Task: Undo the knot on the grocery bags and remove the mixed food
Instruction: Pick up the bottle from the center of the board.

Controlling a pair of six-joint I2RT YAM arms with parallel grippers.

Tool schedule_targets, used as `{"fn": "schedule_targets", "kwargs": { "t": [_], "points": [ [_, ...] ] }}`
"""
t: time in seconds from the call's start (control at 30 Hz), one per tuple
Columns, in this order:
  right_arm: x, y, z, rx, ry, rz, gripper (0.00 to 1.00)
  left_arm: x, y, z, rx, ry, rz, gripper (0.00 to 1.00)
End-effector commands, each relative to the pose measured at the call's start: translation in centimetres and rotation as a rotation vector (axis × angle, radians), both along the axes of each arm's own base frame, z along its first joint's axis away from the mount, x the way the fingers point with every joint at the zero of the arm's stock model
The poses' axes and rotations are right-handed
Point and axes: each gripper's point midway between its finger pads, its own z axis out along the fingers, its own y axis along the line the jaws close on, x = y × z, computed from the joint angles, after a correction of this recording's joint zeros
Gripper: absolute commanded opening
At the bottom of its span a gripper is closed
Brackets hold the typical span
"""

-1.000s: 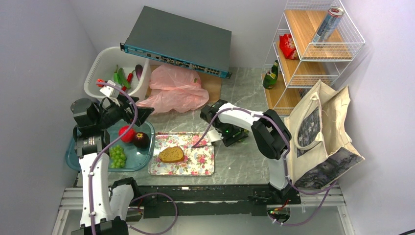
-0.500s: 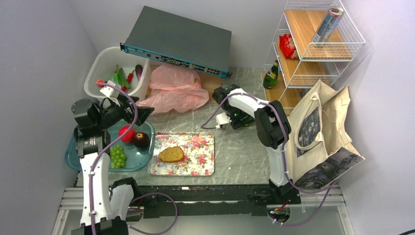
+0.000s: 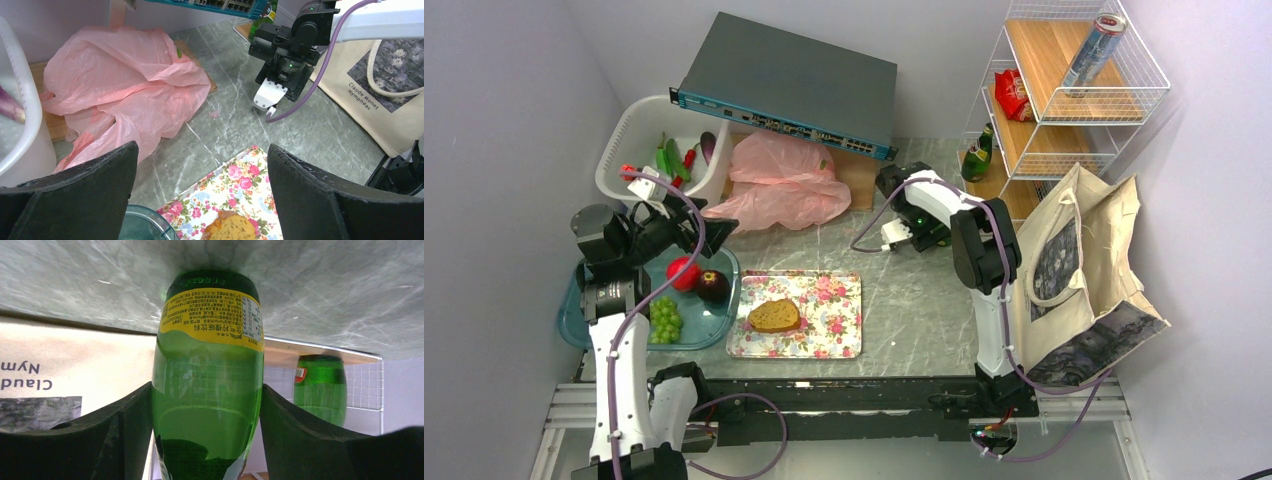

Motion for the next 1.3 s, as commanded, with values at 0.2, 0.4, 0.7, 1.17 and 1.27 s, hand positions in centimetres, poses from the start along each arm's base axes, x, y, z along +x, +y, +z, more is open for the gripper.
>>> {"fn": "schedule_targets", "kwargs": {
  "t": [0.2,0.4,0.7,1.17,1.27],
  "points": [
    [1.1,-3.6,2.3,-0.046,-0.002,-0.019,0.36,0.7,0.2,1.4,-0.011,-0.047,0.002,0.99],
    [2.4,-4.4,2.6,-0.037,-0.029,-0.024,0.35,0.8,0.2,1.3,-0.011,-0.046,0.0,0.99],
    [4.8,-5.1,3.3,-0.05,-0.046,-0.03,0.33,0.7,0.2,1.2,-0.005,-0.048,0.003,0.99],
    [6.5,-6.7,5.5,-0.084,-0.067,-0.024,0.32,0.7,0.2,0.9,-0.007,-0.044,0.002,0.99],
    [6.8,-6.7,6.2,-0.086,-0.079,-0.012,0.31,0.8,0.2,0.9,-0.013,-0.043,-0.004,0.99]
  ]
}}
